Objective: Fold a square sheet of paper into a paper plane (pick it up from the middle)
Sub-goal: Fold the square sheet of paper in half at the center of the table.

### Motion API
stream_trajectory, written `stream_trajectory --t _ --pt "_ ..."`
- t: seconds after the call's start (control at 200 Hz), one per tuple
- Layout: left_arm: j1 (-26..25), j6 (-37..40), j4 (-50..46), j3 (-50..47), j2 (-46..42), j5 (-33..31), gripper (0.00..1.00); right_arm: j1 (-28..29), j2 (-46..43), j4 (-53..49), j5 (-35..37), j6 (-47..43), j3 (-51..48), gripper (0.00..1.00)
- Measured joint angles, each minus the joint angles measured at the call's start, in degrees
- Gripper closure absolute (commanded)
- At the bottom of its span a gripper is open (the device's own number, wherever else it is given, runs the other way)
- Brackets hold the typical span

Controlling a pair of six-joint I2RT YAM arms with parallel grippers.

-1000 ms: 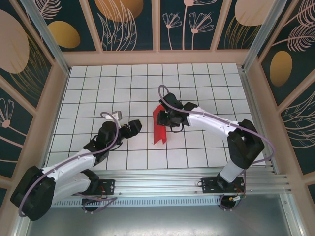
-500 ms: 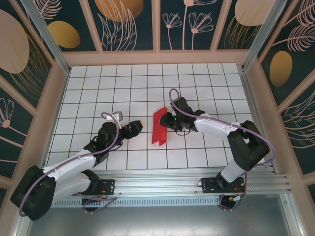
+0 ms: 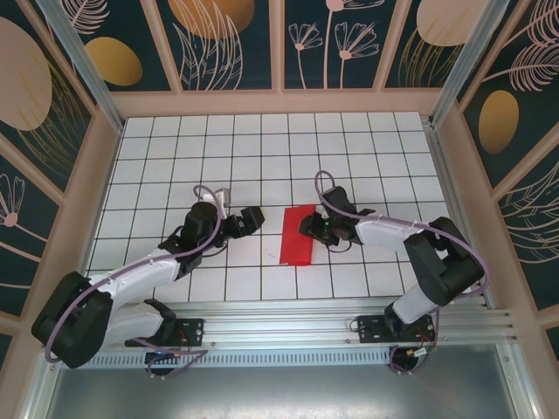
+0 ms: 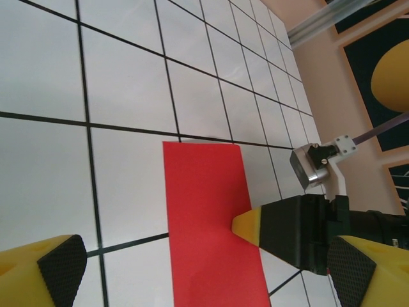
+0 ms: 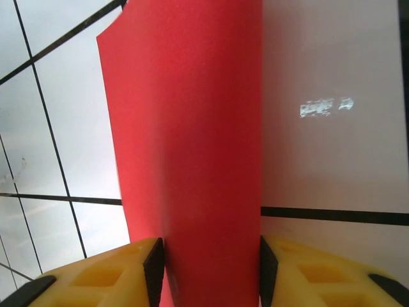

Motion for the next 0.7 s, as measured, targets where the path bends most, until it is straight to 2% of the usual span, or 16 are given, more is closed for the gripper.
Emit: stream_trajectory --t 0.365,0.57,0.701 --pt "-0.1 -6.4 7.6 -1.5 2.8 5.2 0.03 -0.6 -2.6 0.3 0.0 -1.7 -1.1 0.44" --pt "-0.6 -8.3 9.4 -2.4 4.0 7.0 0.12 -0.8 -4.0 -3.2 2.2 -3.9 -1.1 0.46" --pt "-2.5 -9.1 10.4 -2.3 6.6 7.1 0.22 -0.8 -4.2 -5.8 4.5 -5.0 -1.1 0.47"
